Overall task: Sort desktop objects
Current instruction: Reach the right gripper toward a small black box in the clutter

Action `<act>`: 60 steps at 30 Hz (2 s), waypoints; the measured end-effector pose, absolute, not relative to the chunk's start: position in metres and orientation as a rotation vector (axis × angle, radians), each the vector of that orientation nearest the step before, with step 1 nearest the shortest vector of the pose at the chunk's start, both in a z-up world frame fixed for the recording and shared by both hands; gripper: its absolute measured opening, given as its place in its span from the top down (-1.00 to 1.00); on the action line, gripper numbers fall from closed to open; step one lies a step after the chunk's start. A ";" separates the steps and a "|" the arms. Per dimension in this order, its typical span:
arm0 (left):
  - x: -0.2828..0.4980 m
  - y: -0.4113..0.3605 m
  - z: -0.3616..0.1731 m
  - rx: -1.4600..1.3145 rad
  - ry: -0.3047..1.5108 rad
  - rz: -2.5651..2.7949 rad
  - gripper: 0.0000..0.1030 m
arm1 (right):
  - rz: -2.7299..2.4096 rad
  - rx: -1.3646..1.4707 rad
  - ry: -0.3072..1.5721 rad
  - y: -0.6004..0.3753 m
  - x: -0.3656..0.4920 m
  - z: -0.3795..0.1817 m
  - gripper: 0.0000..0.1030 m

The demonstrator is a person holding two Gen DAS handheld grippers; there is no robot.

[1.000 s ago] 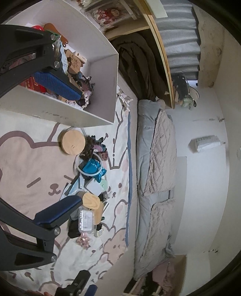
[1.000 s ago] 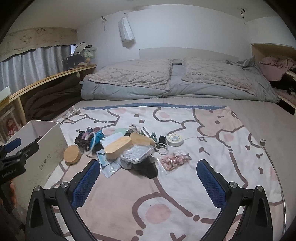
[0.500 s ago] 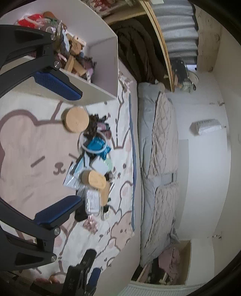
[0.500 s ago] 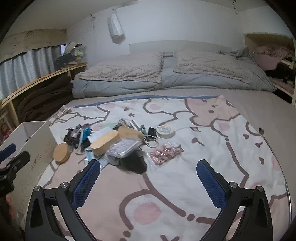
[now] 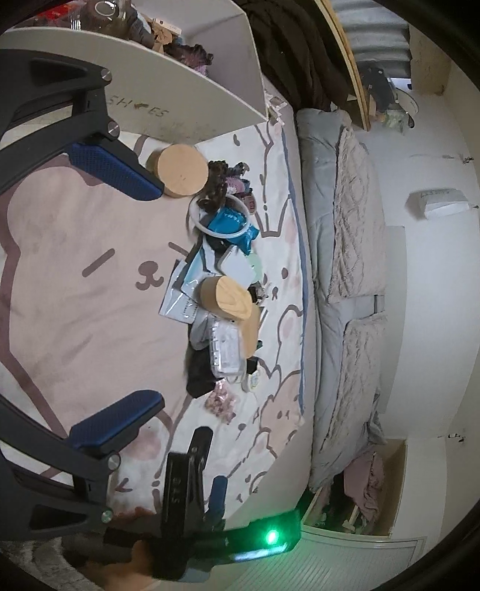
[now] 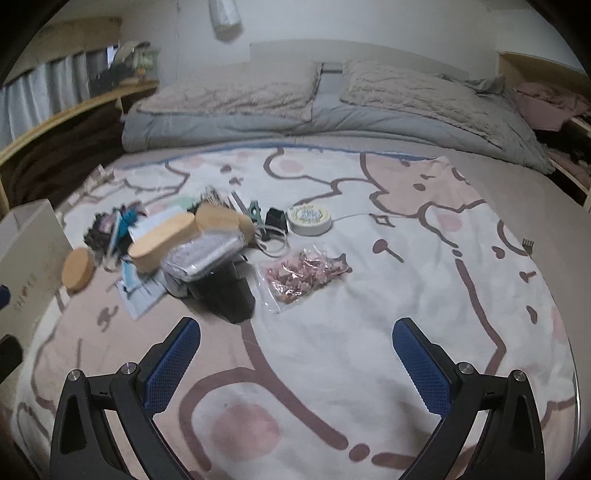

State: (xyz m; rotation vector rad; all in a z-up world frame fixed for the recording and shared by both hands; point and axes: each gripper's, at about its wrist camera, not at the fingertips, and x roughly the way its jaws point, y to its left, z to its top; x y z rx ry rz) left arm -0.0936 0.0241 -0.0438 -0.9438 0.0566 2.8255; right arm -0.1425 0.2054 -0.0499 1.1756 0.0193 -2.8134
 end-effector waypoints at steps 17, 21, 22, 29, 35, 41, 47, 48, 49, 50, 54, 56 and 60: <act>-0.093 0.015 -0.053 -0.982 0.063 2.820 -1.00 | -2.554 1.236 0.012 0.176 -0.180 -0.082 -0.55; -0.093 0.009 -0.051 -0.982 0.043 2.825 -1.00 | -2.490 1.226 0.024 0.167 -0.189 -0.084 -0.28; -0.094 0.008 -0.051 -0.982 0.039 2.828 -1.00 | -2.481 1.221 0.022 0.166 -0.191 -0.084 -0.22; -0.095 0.001 -0.049 -0.976 0.003 2.841 -1.00 | -2.423 1.209 0.046 0.153 -0.206 -0.090 -0.17; -0.095 -0.001 -0.048 -0.979 -0.018 2.837 -1.00 | -2.363 1.129 0.074 0.141 -0.203 -0.085 0.03; -0.095 -0.002 -0.047 -0.971 -0.019 2.833 -1.00 | -2.304 1.044 0.119 0.126 -0.190 -0.077 0.03; -0.094 -0.003 -0.045 -0.967 -0.032 2.830 -1.00 | -2.221 1.033 0.112 0.113 -0.177 -0.070 0.03; -0.094 -0.004 -0.045 -0.965 -0.034 2.830 -1.00 | -2.189 1.036 0.077 0.114 -0.175 -0.067 0.04; -0.093 -0.004 -0.044 -0.963 -0.036 2.830 -1.00 | -2.157 1.041 0.051 0.114 -0.174 -0.066 0.04; -0.093 -0.005 -0.044 -0.960 -0.039 2.830 -1.00 | -2.126 1.049 0.037 0.113 -0.171 -0.064 0.04; -0.091 -0.006 -0.042 -0.949 -0.056 2.829 -1.00 | -2.177 1.020 0.075 0.114 -0.160 -0.052 0.03; -0.090 -0.007 -0.040 -0.941 -0.062 2.831 -1.00 | -2.212 1.001 0.040 0.123 -0.162 -0.046 0.03; -0.090 -0.010 -0.039 -0.935 -0.076 2.836 -1.00 | -2.325 1.012 -0.065 0.145 -0.175 -0.044 0.04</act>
